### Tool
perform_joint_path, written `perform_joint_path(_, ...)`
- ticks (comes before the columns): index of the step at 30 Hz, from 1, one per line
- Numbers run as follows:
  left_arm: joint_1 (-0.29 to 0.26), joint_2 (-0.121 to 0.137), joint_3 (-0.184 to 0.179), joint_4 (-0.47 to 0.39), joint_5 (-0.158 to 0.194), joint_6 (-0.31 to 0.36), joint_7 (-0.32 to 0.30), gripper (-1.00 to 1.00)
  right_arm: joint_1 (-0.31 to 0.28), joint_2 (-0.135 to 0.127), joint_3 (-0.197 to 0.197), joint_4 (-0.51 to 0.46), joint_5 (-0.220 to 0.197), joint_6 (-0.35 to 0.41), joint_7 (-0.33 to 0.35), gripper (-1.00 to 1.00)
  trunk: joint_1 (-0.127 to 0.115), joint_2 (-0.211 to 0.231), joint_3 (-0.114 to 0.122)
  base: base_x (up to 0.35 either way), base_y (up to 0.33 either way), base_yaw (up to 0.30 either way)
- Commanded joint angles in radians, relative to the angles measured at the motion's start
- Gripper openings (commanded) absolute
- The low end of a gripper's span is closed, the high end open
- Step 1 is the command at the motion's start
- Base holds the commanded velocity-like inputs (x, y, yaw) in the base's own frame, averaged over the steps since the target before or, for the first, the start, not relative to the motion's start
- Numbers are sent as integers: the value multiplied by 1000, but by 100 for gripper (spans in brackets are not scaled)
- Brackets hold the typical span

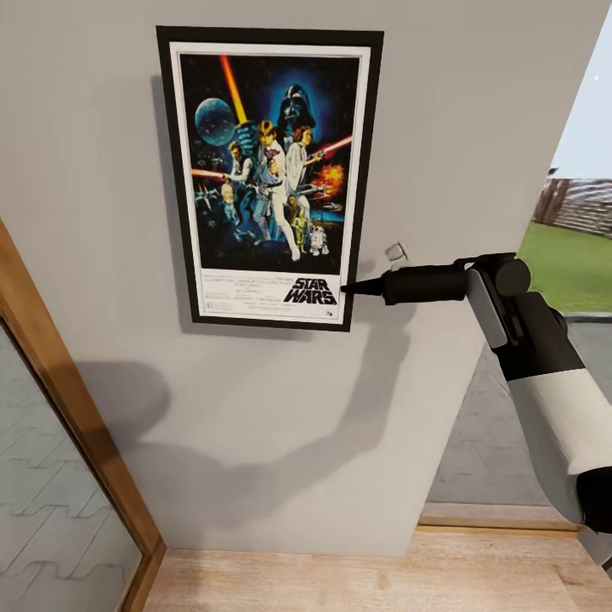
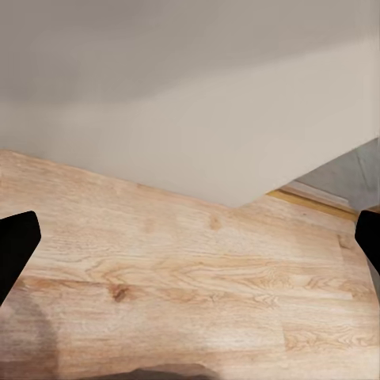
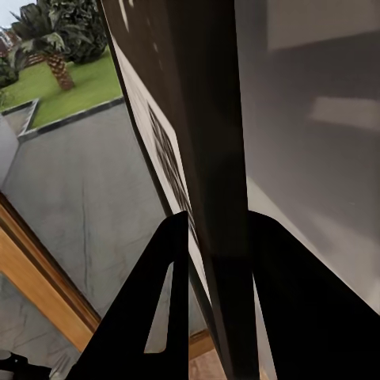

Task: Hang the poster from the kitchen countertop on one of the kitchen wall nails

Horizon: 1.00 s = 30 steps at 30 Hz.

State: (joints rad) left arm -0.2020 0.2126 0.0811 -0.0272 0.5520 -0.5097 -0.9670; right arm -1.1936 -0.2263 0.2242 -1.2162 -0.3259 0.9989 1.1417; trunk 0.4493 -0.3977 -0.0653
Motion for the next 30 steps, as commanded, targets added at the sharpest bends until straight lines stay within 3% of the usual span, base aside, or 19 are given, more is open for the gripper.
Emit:
perform_joint_path(1, -1, 0, 8, 1, -6, -4, -4, 100, -1, -1, 1, 0, -4, 6, 4, -100, 1, -2, -2, 0, 0, 0)
perform_joint_path(11, -1, 1, 8, 1, -6, -4, -4, 100, -1, -1, 1, 0, -4, 4, 4, -100, 1, -2, -2, 3, 0, 0)
perform_joint_path(30, -1, 1, 8, 1, -6, -4, -4, 100, 0, -1, 1, 0, -4, 4, 4, -100, 1, -2, -2, 101, 0, 0)
